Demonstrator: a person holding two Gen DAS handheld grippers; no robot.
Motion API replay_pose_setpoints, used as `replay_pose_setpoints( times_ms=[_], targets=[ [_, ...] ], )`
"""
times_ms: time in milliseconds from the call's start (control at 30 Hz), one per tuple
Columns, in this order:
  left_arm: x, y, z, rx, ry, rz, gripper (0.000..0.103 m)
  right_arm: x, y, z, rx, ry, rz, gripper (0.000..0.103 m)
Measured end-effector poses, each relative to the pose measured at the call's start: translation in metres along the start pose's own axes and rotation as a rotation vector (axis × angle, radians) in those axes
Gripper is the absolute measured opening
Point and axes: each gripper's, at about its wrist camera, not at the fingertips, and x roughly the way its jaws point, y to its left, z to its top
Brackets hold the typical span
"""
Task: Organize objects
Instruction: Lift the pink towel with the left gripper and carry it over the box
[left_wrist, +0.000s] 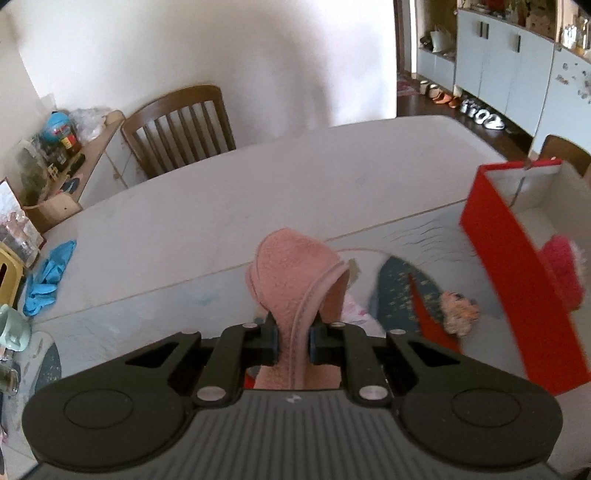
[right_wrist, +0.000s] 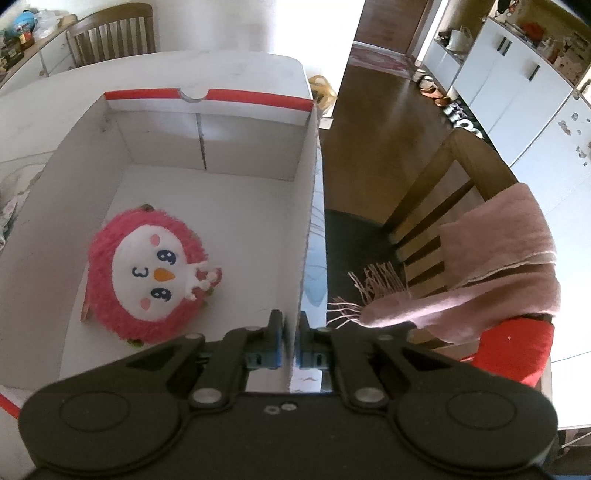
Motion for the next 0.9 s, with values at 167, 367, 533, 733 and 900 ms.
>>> replay_pose_setpoints(
  times_ms=[167,367,533,733,900],
  targets=[
    [-0.026,-0.015,0.016,0.017,-0.009,-0.054,0.013,-0.002,0.000,-0.002,-0.008,-0.004,0.020,0.004],
    [-0.053,-0.034,0.036,0.046,-0.031,-0.111,0.013,-0.004,0.002,-0.004,-0.018,-0.009,0.030,0.004],
    [-0.073,-0.057,0.051,0.086,-0.073,-0.167,0.013,-0.004,0.003,-0.005,-0.024,-0.012,0.032,0.004],
    [-0.101,-0.089,0.074,0.163,-0.139,-0.239,0.013,-0.004,0.005,-0.005,-0.030,-0.013,0.031,0.004],
    [-0.116,-0.117,0.091,0.238,-0.183,-0.293,0.013,-0.004,0.005,-0.005,-0.030,-0.013,0.031,0.004]
  ],
)
